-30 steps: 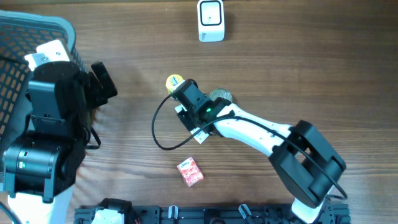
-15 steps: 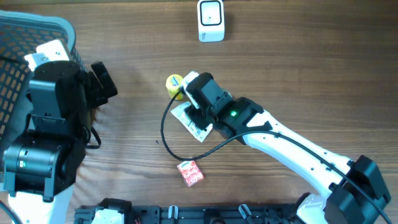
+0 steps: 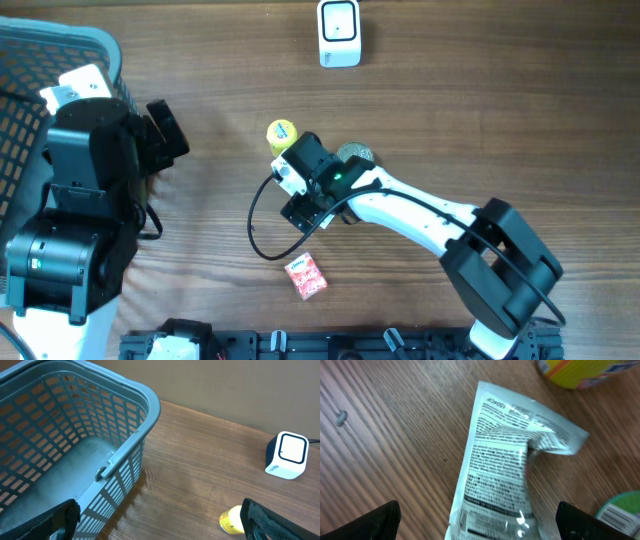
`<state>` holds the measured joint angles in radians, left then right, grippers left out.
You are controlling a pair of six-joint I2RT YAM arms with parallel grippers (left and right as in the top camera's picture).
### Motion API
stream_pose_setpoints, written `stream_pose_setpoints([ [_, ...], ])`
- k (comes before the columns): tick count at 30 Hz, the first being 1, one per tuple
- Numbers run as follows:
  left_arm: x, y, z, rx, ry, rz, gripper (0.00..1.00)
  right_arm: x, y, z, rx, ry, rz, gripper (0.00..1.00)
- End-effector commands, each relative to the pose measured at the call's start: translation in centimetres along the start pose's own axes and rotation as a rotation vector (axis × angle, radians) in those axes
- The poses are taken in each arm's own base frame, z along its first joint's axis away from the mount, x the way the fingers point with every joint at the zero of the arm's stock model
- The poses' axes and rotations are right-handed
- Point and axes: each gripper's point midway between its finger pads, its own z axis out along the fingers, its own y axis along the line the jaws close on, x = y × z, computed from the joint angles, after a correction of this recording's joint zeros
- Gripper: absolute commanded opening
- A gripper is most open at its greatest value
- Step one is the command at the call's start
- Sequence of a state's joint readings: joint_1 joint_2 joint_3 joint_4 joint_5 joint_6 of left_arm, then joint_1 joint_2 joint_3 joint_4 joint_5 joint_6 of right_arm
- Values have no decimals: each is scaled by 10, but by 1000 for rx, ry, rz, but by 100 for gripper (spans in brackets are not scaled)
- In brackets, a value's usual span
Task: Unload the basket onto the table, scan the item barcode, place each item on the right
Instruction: 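Grasp the wrench set bag on the table with the right gripper, then lift the bag with the right gripper and hold it at the white scanner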
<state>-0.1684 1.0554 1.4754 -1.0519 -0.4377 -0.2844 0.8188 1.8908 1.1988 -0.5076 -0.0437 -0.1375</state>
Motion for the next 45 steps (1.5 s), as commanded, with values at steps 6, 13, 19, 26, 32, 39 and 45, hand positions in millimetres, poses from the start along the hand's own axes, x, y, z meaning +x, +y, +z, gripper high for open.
stream_pose_setpoints([
  [6, 2, 1, 6, -24, 12, -7, 100, 0, -14, 35, 83, 16, -75, 100],
  [13, 6, -2, 16, -34, 39, 6, 100, -13, -20, 36, 116, -35, -74, 82],
  [19, 6, -3, 17, -35, 41, 8, 100, -12, -20, 36, 115, -32, -53, 38],
  [26, 6, -2, 17, -35, 41, 8, 100, -15, -20, 35, 119, -42, -43, 12],
  [32, 4, 1, 15, -50, 28, 5, 100, -19, -24, 29, 140, -57, -21, 8],
  [39, -2, 10, 1, -58, -15, -13, 100, -42, -14, 13, 77, -127, 2, 5],
  [45, -4, 13, -6, -55, -33, -22, 100, -54, 4, -2, 7, -175, -14, 5],
])
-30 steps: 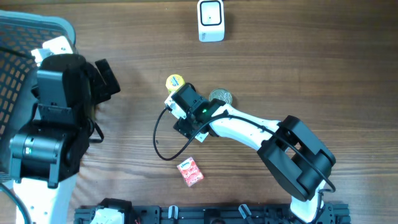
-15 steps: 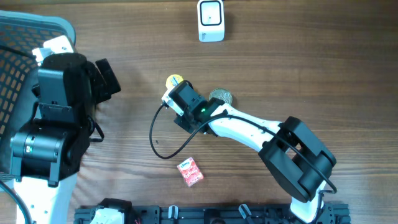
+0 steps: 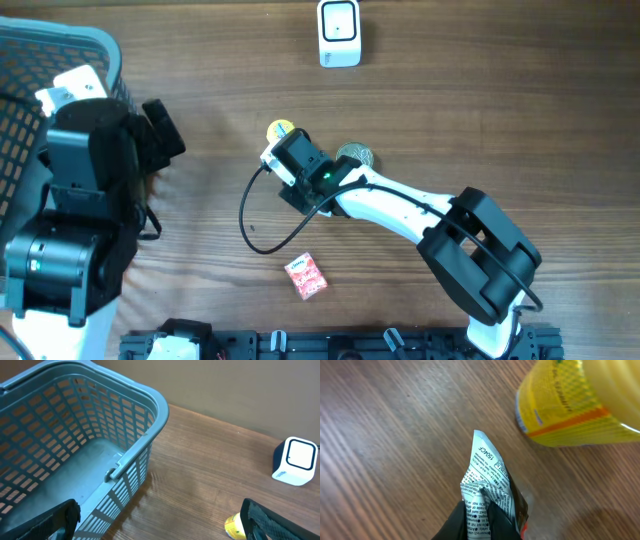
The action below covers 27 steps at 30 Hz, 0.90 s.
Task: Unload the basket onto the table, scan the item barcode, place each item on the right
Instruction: 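Lift the bag with the right gripper and hold it at the white scanner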
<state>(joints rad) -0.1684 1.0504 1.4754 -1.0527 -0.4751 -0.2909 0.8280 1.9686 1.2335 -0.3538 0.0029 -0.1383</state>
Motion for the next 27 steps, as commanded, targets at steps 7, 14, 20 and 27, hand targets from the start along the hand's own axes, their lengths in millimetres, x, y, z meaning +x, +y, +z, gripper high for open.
stream_pose_setpoints([
  [7, -1, 9, -4, -37, -18, -12, 100, -55, 0, -66, 23, -194, -16, 5],
  [14, 0, 10, -4, -39, -12, -8, 100, -65, -50, -88, 323, -188, -78, 4],
  [20, 1, 10, -4, -39, -10, -8, 100, -75, -64, -109, 406, -205, -83, 5],
  [27, 1, 10, -4, -40, -9, -7, 100, -93, -69, -147, 420, -307, -70, 5],
])
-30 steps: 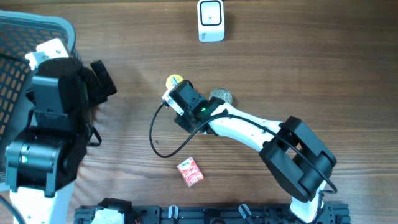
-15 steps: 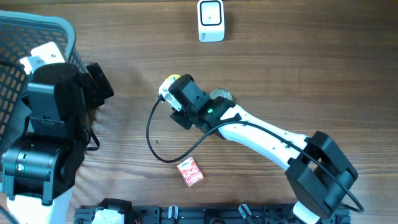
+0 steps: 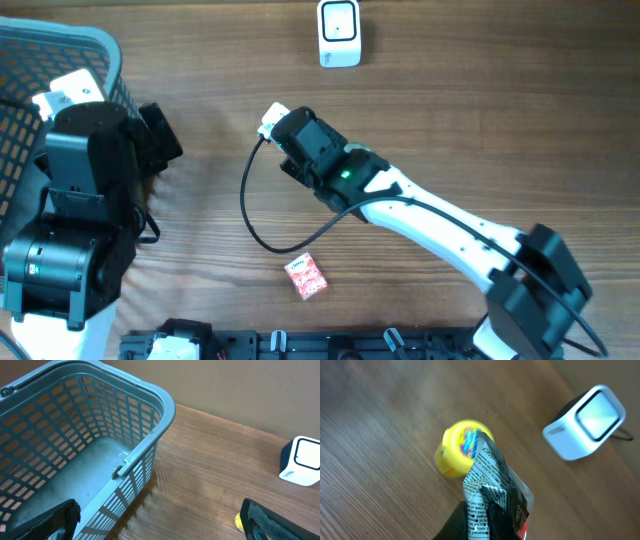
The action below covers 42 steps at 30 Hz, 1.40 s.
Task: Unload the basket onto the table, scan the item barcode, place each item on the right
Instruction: 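Lift the bag with the right gripper and hold it at the white scanner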
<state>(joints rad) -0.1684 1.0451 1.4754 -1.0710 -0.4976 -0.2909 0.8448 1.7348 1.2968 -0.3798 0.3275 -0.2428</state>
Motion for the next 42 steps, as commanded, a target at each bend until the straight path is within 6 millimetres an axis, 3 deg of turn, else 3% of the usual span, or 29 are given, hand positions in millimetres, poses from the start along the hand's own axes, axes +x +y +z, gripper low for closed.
stream_pose_setpoints([
  [1, -1, 5, -2, -15, -11, -13, 100, -35, -30, -22, 80, -113, -24, 5],
  [7, 1, 5, -2, -17, -4, -9, 100, -66, -90, 0, 261, -257, -109, 4],
  [11, 4, 6, -2, -22, 7, -25, 100, -66, -124, 26, 362, -292, -143, 5],
  [15, 4, 6, -2, -22, 6, -25, 100, -67, -144, 56, 485, -311, -325, 4],
  [19, 4, 7, -2, -23, 8, -24, 100, -75, -144, 79, 592, -365, -521, 5],
  [23, 5, 7, -2, -23, 10, -24, 100, -77, -113, 109, 524, -495, -792, 5],
  [31, 9, 8, -3, -29, 25, -40, 100, -82, -147, 139, 584, -522, -813, 5],
  [38, 10, 9, -3, -31, 28, -38, 100, -103, -144, 160, 507, -562, -851, 4],
  [42, 11, 9, -3, -33, 34, -35, 100, -93, -141, 171, 486, -561, -886, 5],
])
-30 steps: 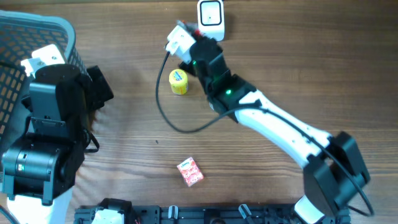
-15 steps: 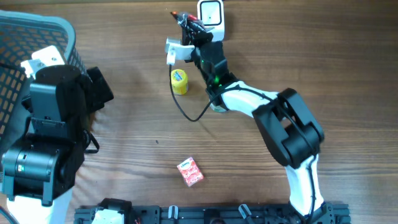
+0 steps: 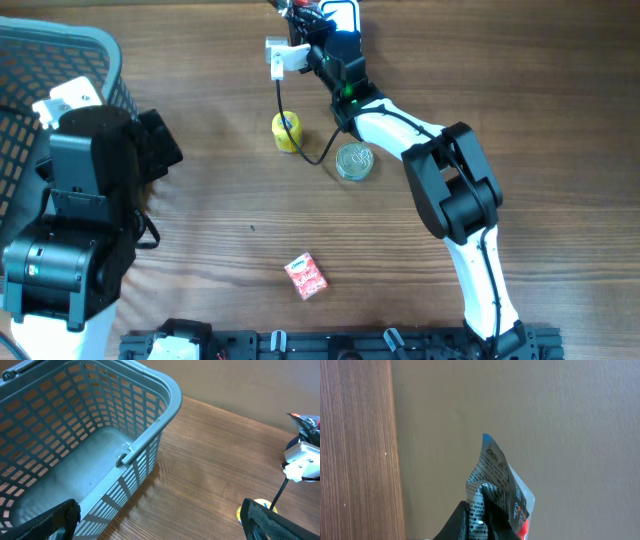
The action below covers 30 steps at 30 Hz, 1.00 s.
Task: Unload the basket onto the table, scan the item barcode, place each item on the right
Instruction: 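Lift the bag with the right gripper and hold it at the white scanner, then carry the bag right and release it at the table's right edge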
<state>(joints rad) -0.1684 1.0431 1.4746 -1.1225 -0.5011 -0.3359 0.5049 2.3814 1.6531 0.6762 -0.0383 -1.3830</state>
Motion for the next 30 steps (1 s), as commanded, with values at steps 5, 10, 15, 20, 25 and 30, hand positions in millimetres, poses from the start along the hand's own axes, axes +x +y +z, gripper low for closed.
stream_pose_setpoints([
  [5, 3, 4, 0, -20, 10, -4, 100, 8, 38, 8, -55, -66, -63, 5],
  [10, 6, 2, 7, -28, 30, 8, 100, 21, 45, 7, -67, -64, -75, 4],
  [15, 8, -1, 12, -36, 46, 18, 100, 24, 51, 6, -97, -93, -69, 5],
  [20, 7, 2, 13, -54, 40, 20, 100, 27, 63, 5, -147, -83, -57, 5],
  [25, 9, 6, 12, -72, 45, 27, 100, 27, 55, 6, -116, -75, -62, 5],
  [30, 9, 7, 12, -76, 44, 27, 100, 28, 20, 3, -64, -36, -70, 5],
])
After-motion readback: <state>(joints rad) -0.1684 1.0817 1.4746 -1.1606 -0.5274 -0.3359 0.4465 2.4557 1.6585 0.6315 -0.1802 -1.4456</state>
